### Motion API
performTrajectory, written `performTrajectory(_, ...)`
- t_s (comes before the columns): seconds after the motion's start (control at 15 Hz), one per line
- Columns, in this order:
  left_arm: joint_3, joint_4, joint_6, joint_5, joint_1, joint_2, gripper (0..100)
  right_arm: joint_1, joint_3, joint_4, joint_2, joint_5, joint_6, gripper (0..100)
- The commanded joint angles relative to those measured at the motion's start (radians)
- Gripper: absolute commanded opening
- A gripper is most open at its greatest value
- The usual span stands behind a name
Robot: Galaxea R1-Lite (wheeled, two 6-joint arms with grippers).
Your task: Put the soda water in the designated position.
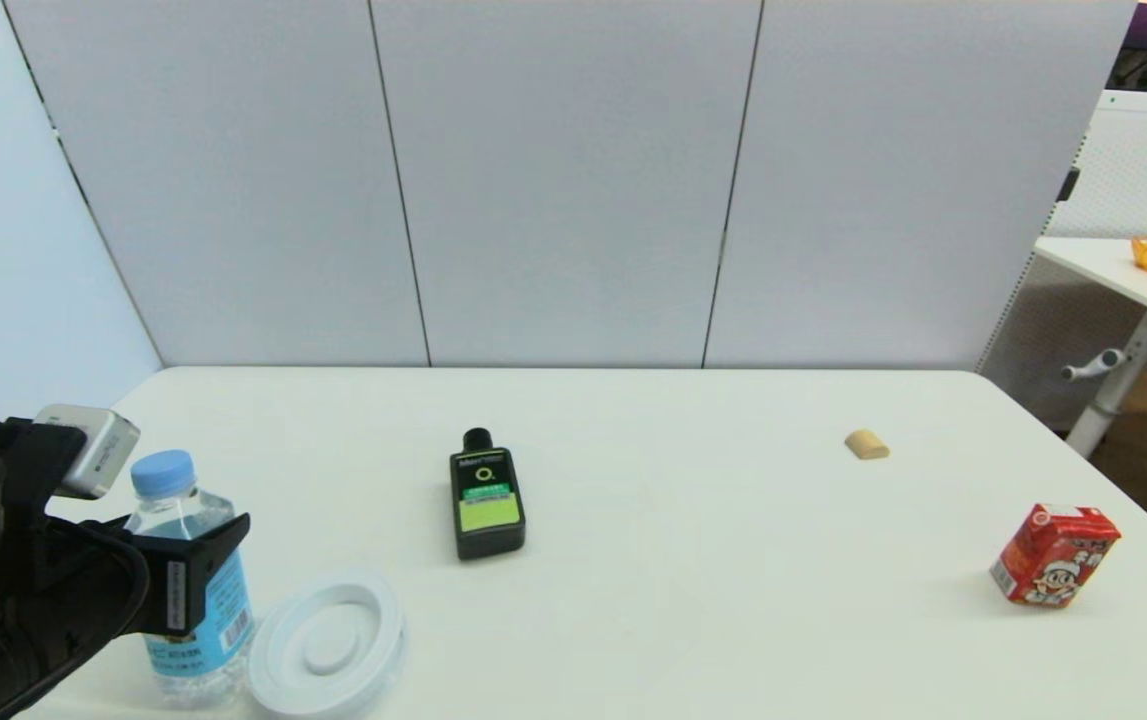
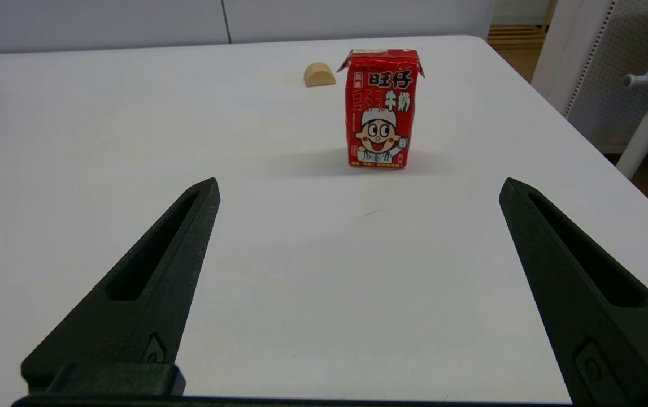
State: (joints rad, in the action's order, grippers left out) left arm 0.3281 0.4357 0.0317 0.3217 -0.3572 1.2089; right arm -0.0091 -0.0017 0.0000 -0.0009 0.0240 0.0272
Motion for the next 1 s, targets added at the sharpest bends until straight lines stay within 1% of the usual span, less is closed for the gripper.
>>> performTrajectory(0.07, -0.001, 0.0, 0.001, 0.002, 0.0, 0.008, 0, 0.0, 0.0, 0.0, -0.001, 0.001, 0.0, 100)
performTrajectory(0.13, -0.001, 0.0, 0.001, 0.002, 0.0, 0.008, 100, 0.0, 0.0, 0.0, -0.001, 0.001, 0.0, 100)
performTrajectory(1.0, -0.004, 0.001, -0.001, 0.005, 0.001, -0.028, 100, 0.0, 0.0, 0.0, -0.001, 0.001, 0.0, 100)
